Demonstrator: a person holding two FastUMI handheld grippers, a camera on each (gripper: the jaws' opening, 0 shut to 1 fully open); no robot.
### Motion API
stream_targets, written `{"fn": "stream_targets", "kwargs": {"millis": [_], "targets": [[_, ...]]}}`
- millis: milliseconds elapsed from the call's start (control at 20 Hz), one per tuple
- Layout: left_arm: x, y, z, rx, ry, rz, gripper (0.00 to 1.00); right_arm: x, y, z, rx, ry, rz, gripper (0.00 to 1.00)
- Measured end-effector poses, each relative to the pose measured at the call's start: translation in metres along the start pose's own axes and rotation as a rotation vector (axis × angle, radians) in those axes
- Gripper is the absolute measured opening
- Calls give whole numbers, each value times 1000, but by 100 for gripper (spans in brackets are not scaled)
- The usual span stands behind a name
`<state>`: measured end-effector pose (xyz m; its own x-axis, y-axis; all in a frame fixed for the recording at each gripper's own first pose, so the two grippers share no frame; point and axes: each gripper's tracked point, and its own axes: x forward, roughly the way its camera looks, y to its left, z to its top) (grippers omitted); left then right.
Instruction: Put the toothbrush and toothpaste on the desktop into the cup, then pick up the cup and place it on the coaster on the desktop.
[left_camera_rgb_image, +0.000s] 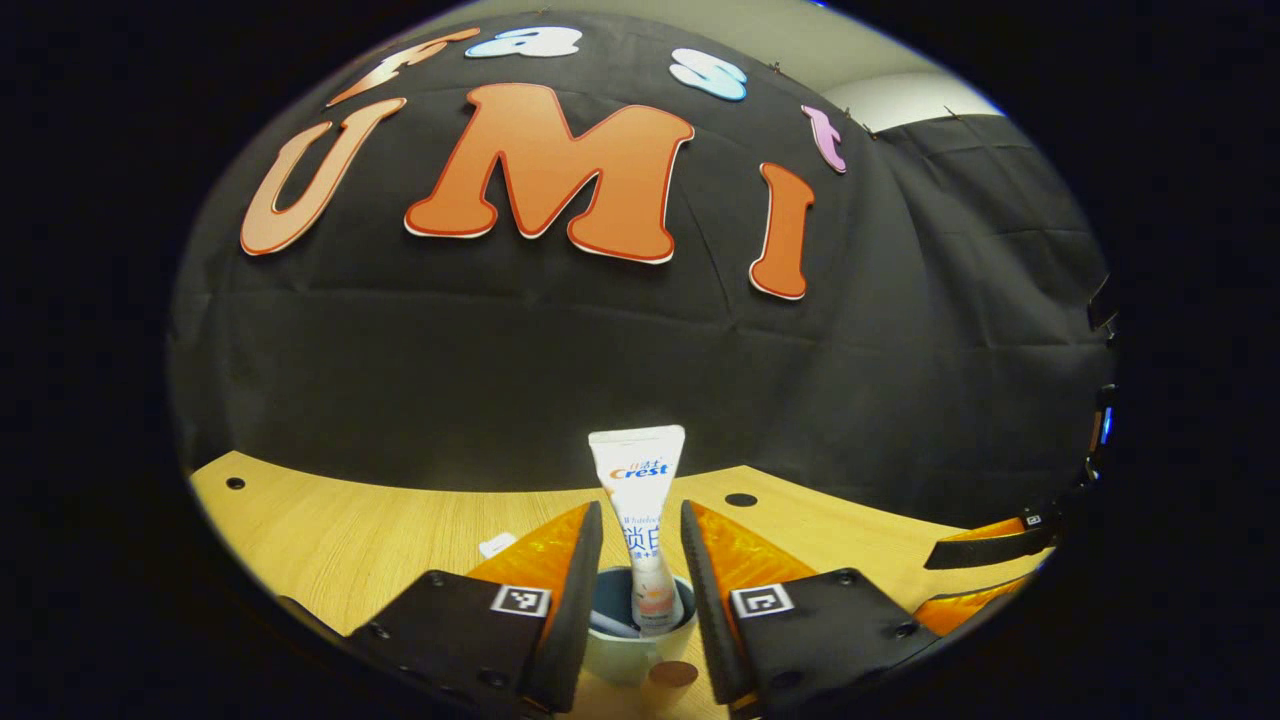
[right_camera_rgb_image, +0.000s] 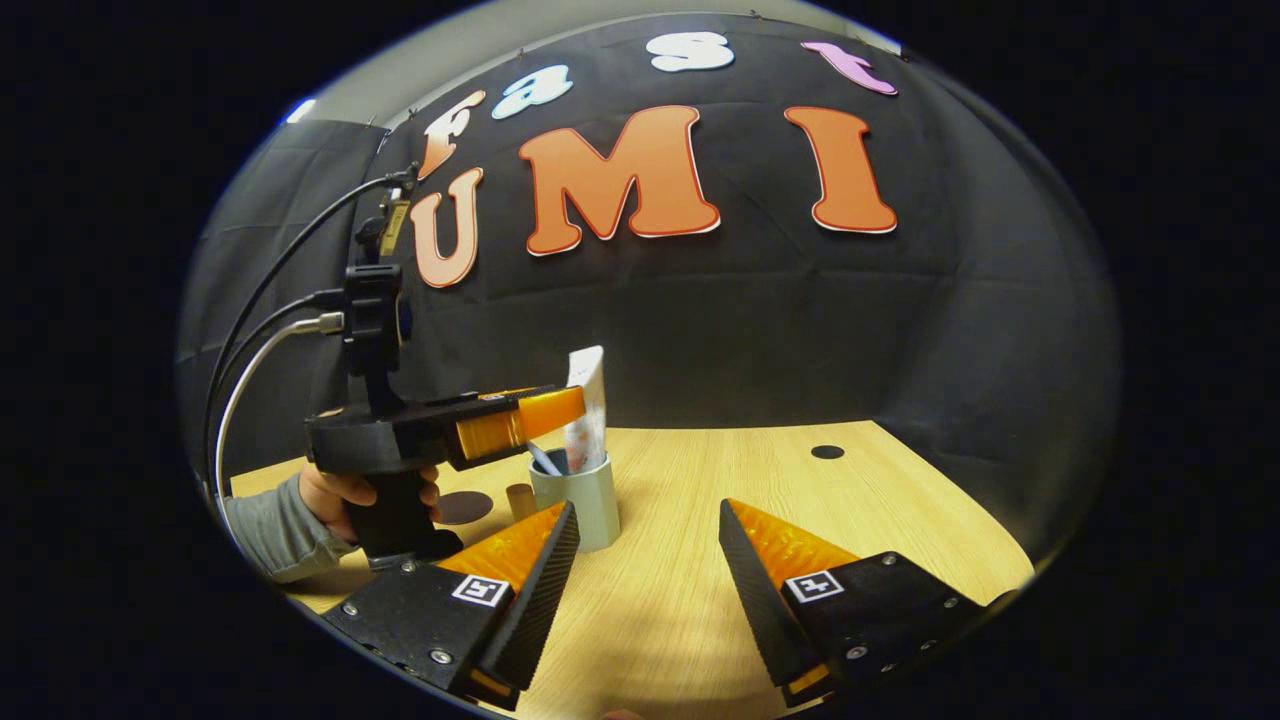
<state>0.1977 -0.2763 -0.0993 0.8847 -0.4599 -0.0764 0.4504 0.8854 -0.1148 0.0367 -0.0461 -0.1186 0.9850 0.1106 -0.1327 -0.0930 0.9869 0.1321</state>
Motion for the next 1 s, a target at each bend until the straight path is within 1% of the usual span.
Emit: {"fn": "stream_targets", "kwargs": {"millis": [100,150,200,350,500,550,700,850,1000], "targets": [[-7,4,11,13,-14,6,67,2,6,0,-3,7,4,86],[-11,6,16,20,-20,13,68,3,8,0,-7,11,4,86],[-15,8,20,20,-28,15,74,5,12,0,-12,17,6,86],[-29,18,33,21,-48,33,81,9,23,1,-27,34,15,86],[-46,27,46,26,-67,49,85,16,36,4,-34,43,31,87],[-52,30,50,29,-67,53,88,18,39,4,-35,49,31,87],[-69,44,53,56,-56,95,98,26,44,9,-32,69,22,87],[-87,60,57,77,-53,140,99,31,56,14,-5,86,38,86],[-107,74,59,94,-54,172,99,40,62,17,-6,127,28,87]]}}
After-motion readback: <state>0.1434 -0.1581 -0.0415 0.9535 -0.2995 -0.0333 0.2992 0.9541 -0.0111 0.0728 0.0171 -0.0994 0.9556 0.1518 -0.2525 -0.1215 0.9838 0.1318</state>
